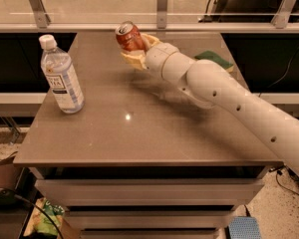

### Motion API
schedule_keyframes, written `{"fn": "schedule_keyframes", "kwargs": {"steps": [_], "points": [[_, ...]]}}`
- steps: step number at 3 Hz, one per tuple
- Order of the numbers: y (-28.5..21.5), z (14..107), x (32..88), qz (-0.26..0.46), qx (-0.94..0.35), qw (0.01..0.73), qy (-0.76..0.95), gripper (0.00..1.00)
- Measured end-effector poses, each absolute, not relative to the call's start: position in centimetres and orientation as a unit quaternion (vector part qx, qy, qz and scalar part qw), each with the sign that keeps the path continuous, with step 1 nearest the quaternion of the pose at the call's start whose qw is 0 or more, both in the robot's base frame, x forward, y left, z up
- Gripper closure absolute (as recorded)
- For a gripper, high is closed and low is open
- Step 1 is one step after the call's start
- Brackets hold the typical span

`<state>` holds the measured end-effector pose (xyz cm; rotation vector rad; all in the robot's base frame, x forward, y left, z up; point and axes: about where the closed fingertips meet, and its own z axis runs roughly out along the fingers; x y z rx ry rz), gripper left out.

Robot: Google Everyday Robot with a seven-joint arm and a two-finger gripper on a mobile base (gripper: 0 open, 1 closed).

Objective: Place coke can upright

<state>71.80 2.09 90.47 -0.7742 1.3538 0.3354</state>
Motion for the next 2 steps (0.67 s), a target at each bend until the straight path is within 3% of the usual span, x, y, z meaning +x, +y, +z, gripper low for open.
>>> {"fn": "schedule_keyframes", "kwargs": {"steps": [2], "points": [[2.11, 89.94, 70.17, 0.193, -0.327, 0.684, 0.623, 1.0]]}}
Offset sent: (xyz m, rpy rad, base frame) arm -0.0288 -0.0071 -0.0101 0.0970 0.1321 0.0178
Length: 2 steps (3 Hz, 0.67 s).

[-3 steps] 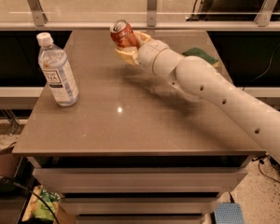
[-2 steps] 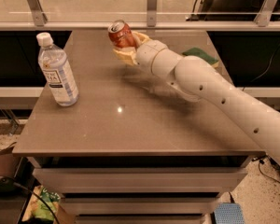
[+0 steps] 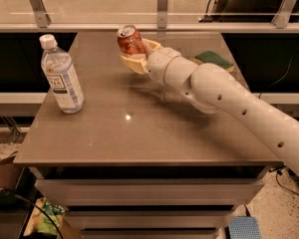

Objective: Place coke can upright

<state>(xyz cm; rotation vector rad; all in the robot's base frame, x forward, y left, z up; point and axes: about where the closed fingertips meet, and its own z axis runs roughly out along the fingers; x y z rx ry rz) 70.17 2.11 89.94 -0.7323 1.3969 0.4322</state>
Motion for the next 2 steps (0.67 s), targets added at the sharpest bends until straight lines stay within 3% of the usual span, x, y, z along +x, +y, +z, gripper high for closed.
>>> {"fn": "schedule_keyframes", "kwargs": {"steps": [2], "points": [[1.23, 89.19, 68.74, 0.194, -0.298, 0.654, 0.667, 1.0]]}}
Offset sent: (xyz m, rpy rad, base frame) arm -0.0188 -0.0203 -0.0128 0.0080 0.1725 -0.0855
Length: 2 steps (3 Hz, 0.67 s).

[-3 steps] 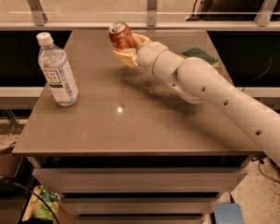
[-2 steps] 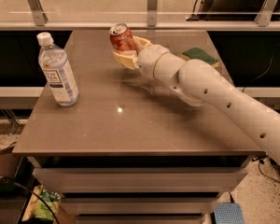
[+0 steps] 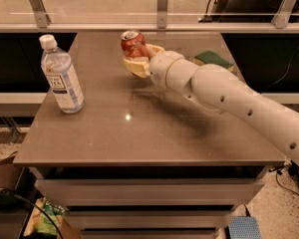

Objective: Place coke can upright

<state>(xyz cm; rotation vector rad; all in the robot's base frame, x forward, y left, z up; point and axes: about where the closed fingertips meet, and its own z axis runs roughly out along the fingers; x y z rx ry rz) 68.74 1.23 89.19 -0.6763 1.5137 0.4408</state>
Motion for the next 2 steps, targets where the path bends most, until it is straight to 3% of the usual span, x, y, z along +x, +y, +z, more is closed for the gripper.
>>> {"fn": "schedule_keyframes", "kwargs": {"steps": [2], "points": [[0.95, 88.32, 69.69, 0.235, -0.286, 0.643, 0.671, 1.0]]}}
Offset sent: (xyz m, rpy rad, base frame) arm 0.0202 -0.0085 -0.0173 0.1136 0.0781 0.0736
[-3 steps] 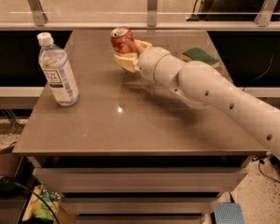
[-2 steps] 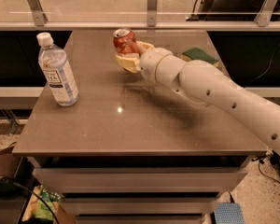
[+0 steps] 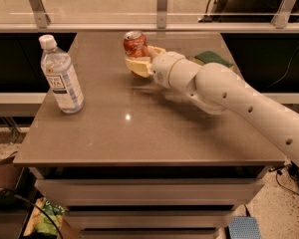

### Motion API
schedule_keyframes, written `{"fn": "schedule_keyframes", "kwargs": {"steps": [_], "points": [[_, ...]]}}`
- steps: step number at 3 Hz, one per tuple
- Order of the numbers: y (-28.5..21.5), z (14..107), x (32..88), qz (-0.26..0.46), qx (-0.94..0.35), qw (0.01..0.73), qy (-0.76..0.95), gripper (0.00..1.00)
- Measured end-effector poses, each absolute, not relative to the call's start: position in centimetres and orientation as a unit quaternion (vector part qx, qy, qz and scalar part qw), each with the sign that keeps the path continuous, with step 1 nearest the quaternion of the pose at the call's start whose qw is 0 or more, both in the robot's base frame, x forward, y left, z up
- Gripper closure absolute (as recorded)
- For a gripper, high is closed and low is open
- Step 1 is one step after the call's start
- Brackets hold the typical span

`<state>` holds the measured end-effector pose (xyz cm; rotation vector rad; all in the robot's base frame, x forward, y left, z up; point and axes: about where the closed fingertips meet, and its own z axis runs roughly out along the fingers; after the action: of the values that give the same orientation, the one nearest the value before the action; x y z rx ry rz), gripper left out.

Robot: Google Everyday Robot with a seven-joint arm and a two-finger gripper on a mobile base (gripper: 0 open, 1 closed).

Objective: Place coke can upright

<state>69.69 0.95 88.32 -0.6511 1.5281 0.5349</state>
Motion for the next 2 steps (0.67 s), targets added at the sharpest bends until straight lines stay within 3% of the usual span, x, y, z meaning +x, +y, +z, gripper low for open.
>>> {"fn": "schedule_keyframes", "kwargs": {"steps": [2], "points": [[0.34, 86.78, 69.7, 0.259, -0.268, 0.629, 0.682, 1.0]]}}
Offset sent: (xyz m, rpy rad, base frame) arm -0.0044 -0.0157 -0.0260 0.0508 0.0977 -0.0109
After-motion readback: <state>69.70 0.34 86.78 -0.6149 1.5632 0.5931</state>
